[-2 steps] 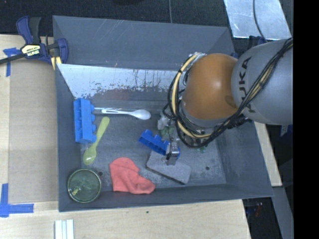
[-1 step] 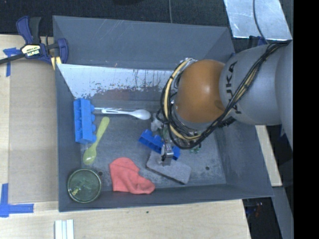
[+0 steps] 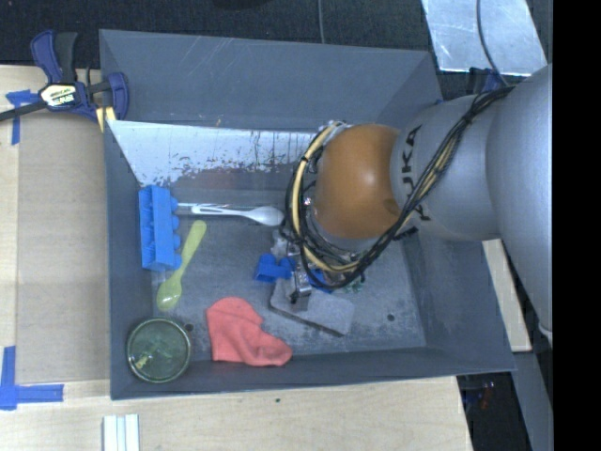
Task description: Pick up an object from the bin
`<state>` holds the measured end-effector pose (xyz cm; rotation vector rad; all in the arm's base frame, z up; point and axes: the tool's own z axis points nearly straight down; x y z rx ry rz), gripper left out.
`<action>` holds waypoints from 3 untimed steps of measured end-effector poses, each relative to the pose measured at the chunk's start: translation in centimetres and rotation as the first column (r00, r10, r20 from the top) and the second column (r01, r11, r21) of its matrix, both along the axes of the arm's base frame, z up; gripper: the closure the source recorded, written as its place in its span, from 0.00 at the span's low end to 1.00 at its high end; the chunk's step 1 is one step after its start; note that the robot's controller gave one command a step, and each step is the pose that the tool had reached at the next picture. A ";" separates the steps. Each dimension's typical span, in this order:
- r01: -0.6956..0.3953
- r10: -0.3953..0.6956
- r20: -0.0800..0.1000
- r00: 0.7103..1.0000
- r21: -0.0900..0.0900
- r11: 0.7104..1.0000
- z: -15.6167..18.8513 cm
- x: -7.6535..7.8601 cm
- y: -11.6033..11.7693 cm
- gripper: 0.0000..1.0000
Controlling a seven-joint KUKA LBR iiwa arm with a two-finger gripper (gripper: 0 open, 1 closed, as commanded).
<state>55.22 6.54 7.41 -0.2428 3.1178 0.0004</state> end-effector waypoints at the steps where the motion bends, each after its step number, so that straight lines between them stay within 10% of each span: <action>1: 0.000 0.000 0.000 1.000 0.000 1.000 0.0 0.0 0.0 1.00; 3: -0.079 0.079 -0.007 0.997 -0.001 0.997 13.8 0.3 -0.1 1.00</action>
Offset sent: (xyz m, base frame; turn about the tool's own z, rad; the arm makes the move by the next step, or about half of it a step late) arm 0.0116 -0.0005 0.1492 -0.0513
